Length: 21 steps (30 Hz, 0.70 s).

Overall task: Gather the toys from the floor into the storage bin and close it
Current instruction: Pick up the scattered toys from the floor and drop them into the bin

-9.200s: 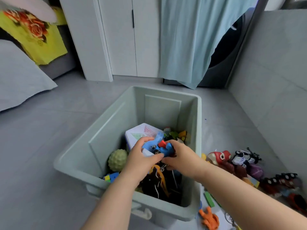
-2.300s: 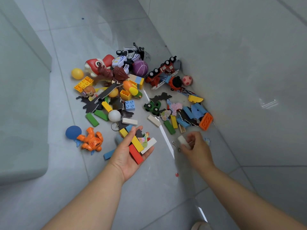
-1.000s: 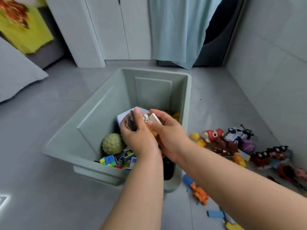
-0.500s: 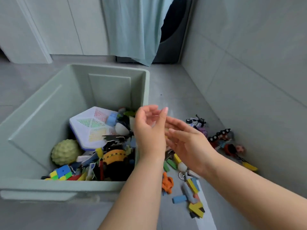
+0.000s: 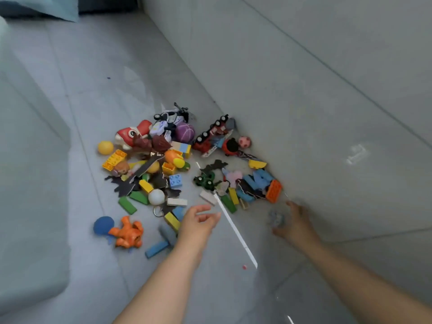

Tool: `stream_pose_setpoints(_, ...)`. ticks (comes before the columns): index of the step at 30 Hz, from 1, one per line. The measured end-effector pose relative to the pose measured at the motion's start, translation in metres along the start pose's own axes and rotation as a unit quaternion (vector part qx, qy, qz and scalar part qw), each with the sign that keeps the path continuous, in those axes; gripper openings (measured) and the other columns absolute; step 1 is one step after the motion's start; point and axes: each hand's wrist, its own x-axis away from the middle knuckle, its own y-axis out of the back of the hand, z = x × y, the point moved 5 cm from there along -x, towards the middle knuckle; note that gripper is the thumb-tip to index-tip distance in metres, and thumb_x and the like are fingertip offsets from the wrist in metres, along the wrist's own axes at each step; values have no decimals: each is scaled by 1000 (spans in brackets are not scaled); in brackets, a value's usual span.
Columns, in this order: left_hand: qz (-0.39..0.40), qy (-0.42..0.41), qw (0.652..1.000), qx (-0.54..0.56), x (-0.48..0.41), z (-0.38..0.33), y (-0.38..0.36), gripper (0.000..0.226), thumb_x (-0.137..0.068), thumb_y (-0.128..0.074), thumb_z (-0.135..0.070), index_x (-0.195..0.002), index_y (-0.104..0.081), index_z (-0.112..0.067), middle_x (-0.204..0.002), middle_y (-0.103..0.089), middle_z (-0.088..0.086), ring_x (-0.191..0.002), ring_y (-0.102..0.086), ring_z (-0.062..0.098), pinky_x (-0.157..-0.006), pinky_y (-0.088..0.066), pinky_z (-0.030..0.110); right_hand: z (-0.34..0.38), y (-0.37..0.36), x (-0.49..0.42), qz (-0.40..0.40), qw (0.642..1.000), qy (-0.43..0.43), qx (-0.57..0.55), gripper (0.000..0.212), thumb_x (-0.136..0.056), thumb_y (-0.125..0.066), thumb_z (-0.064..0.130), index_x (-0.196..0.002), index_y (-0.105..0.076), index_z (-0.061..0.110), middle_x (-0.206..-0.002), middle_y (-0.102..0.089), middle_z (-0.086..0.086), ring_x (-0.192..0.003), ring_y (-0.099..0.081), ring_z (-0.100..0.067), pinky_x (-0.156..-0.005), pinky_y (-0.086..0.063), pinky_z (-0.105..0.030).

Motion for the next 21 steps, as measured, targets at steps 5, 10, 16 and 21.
stream_pose_setpoints(5,41,42,998,-32,-11,32,-44,27,-86,-64,-9,-109,-51,-15,-84,-59,1,-78,-55,15,-78,-45,28,-24,-24,-29,4,999,33,-22,86,-50,-82,41,-122,-38,25,-121,-54,-5,-110,-56,-26,-90,-50,-41)
stream_pose_setpoints(10,59,44,996,-41,-12,43,-71,34,-87,-63,-14,-117,-49,-17,-92,-58,0,-89,-55,16,-59,-53,22,-26,-18,-20,-26,995,47,-85,69,-63,-83,21,-118,-44,15,-111,-57,-3,-101,-57,-20,-82,-49,-29)
stream_pose_setpoints(16,125,155,959,200,-9,44,-79,27,-97,-41,-37,-116,-54,-22,-108,-64,7,-88,-62,23,-79,-50,38,25,-32,20,58,968,190,-156,56,-71,-78,29,-113,-42,30,-111,-47,16,-103,-45,2,-84,-33,-3)
stream_pose_setpoints(21,102,158,945,267,-14,39,-63,31,-95,-40,-42,-103,-62,-21,-108,-65,4,-98,-61,25,-82,-50,40,24,-2,-47,-65,984,150,-68,57,-83,-66,27,-132,-41,14,-129,-44,-10,-118,-46,-24,-101,-40,-36)
